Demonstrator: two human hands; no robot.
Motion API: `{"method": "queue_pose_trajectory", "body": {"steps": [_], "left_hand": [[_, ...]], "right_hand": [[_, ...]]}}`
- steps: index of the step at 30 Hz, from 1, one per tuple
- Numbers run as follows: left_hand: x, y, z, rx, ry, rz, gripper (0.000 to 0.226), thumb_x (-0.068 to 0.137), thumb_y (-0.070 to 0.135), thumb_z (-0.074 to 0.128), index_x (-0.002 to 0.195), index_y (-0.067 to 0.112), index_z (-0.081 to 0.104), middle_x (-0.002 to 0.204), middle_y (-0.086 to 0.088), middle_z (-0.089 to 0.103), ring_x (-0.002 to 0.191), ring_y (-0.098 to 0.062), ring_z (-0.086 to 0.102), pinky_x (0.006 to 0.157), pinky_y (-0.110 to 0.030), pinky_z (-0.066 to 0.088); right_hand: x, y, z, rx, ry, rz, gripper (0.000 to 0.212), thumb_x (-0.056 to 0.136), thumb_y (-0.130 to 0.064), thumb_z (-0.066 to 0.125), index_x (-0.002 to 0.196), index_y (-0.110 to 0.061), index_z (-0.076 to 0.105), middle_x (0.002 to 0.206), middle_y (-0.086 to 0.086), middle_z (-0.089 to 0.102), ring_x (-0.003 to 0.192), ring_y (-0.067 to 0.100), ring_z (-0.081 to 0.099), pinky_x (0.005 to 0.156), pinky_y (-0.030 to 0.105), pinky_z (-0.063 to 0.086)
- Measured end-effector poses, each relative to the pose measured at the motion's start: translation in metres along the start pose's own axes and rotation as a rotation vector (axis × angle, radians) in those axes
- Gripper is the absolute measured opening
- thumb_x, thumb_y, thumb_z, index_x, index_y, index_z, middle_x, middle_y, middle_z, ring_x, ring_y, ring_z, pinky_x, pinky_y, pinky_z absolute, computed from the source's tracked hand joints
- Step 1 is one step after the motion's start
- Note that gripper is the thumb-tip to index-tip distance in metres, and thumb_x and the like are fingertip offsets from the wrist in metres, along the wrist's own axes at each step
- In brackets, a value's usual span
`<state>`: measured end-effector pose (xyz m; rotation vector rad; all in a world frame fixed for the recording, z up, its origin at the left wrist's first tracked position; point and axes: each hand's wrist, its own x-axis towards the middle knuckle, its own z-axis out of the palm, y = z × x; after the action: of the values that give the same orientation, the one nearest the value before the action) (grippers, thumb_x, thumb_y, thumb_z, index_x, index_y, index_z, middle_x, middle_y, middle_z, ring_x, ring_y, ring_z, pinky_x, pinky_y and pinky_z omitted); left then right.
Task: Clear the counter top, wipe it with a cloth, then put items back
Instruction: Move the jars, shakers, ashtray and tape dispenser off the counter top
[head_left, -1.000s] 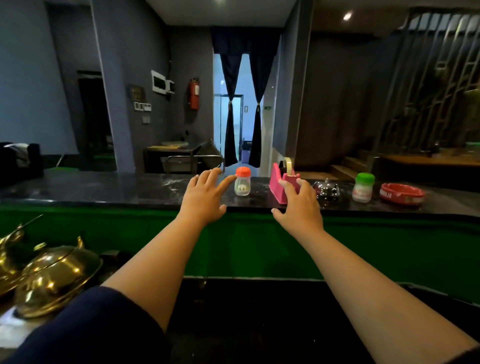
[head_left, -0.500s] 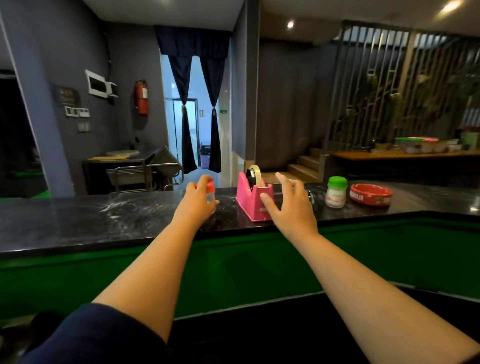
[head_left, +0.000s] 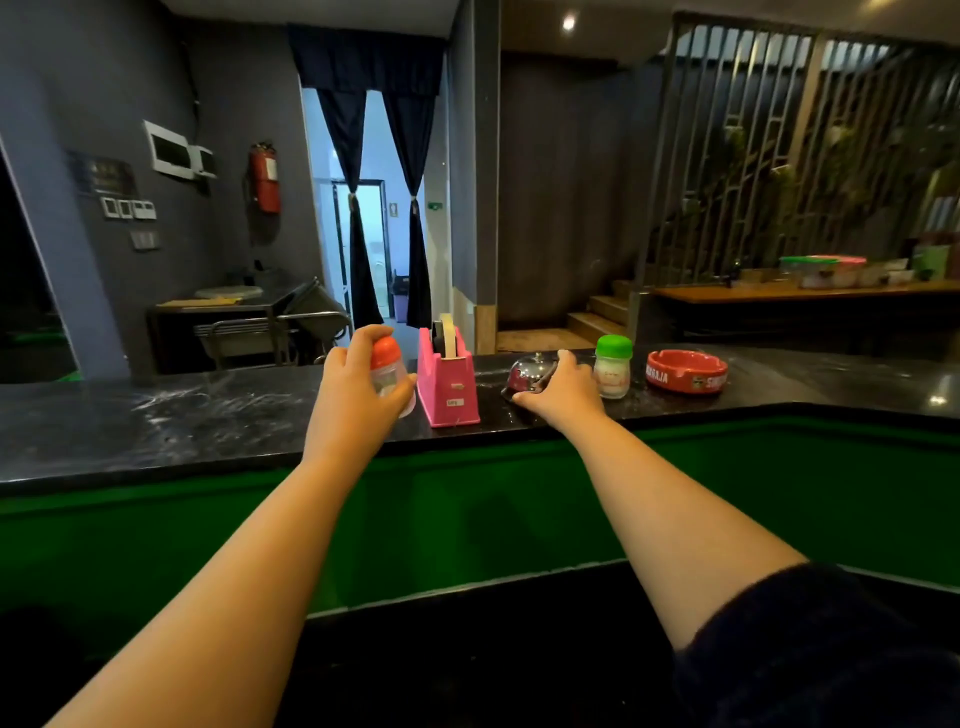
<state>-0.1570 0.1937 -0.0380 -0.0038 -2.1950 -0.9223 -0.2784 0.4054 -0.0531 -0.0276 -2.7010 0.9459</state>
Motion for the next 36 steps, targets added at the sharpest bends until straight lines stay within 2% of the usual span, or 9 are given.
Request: {"method": "queue_pose_trajectory", "body": {"steps": [3, 7, 12, 17, 22, 30, 36], "left_hand": [[-0.009, 0.005, 0.006, 0.024, 0.017, -0.015, 0.052, 0.086, 0.029, 0.068, 0.132, 0.029, 0.043, 0.116, -0.006, 0.047, 0.091, -0.013, 0.047, 0.066, -0.013, 0.031], [-0.021, 0.012, 0.011, 0.062, 0.05, -0.035, 0.054, 0.085, 0.027, 0.069, 0.132, 0.029, 0.044, 0.118, -0.006, 0.047, 0.091, -0.014, 0.047, 0.071, -0.02, 0.035], [-0.04, 0.024, 0.01, 0.088, 0.083, -0.05, 0.053, 0.085, 0.027, 0.07, 0.131, 0.028, 0.044, 0.119, -0.007, 0.047, 0.093, -0.016, 0.048, 0.077, -0.027, 0.039], [-0.076, 0.026, 0.002, 0.122, 0.083, -0.078, 0.053, 0.085, 0.029, 0.069, 0.131, 0.029, 0.043, 0.118, -0.004, 0.046, 0.094, -0.015, 0.047, 0.079, -0.024, 0.037], [-0.134, 0.009, -0.012, 0.136, 0.082, -0.167, 0.053, 0.084, 0.028, 0.07, 0.13, 0.032, 0.045, 0.117, -0.002, 0.047, 0.095, -0.015, 0.05, 0.08, -0.026, 0.038], [-0.225, -0.051, -0.039, 0.231, 0.087, -0.348, 0.063, 0.08, 0.027, 0.073, 0.136, 0.023, 0.043, 0.12, -0.001, 0.05, 0.1, -0.007, 0.045, 0.085, -0.021, 0.034], [-0.291, -0.1, -0.042, 0.261, 0.059, -0.481, 0.063, 0.075, 0.026, 0.077, 0.13, 0.022, 0.047, 0.119, 0.0, 0.053, 0.107, -0.017, 0.053, 0.086, -0.027, 0.04]], "right_hand": [[0.009, 0.006, 0.005, -0.011, -0.049, -0.053, 0.101, 0.069, -0.052, 0.079, 0.147, -0.019, 0.024, 0.142, 0.014, 0.041, 0.13, 0.035, 0.042, 0.099, 0.044, 0.045], [0.018, 0.01, 0.005, 0.067, -0.06, -0.085, 0.091, 0.069, -0.052, 0.078, 0.143, -0.026, 0.033, 0.139, 0.011, 0.046, 0.126, 0.034, 0.047, 0.095, 0.044, 0.046], [0.009, 0.014, -0.001, 0.146, -0.039, -0.129, 0.085, 0.07, -0.048, 0.079, 0.141, -0.024, 0.039, 0.135, 0.007, 0.054, 0.123, 0.032, 0.052, 0.093, 0.039, 0.047], [-0.035, 0.017, -0.011, 0.33, 0.035, -0.28, 0.076, 0.069, -0.042, 0.08, 0.136, -0.026, 0.046, 0.128, 0.003, 0.059, 0.116, 0.024, 0.055, 0.085, 0.03, 0.044], [-0.104, 0.032, -0.003, 0.452, 0.025, -0.389, 0.084, 0.065, -0.046, 0.081, 0.138, -0.027, 0.044, 0.13, 0.0, 0.055, 0.118, 0.019, 0.051, 0.093, 0.027, 0.042], [-0.197, 0.048, 0.066, 0.487, -0.233, -0.451, 0.081, 0.065, -0.042, 0.083, 0.136, -0.034, 0.045, 0.125, -0.001, 0.049, 0.115, 0.015, 0.048, 0.097, 0.023, 0.036], [-0.243, 0.036, 0.148, 0.452, -0.445, -0.448, 0.081, 0.064, -0.038, 0.084, 0.135, -0.034, 0.046, 0.115, -0.002, 0.043, 0.112, 0.017, 0.047, 0.092, 0.02, 0.032]]}}
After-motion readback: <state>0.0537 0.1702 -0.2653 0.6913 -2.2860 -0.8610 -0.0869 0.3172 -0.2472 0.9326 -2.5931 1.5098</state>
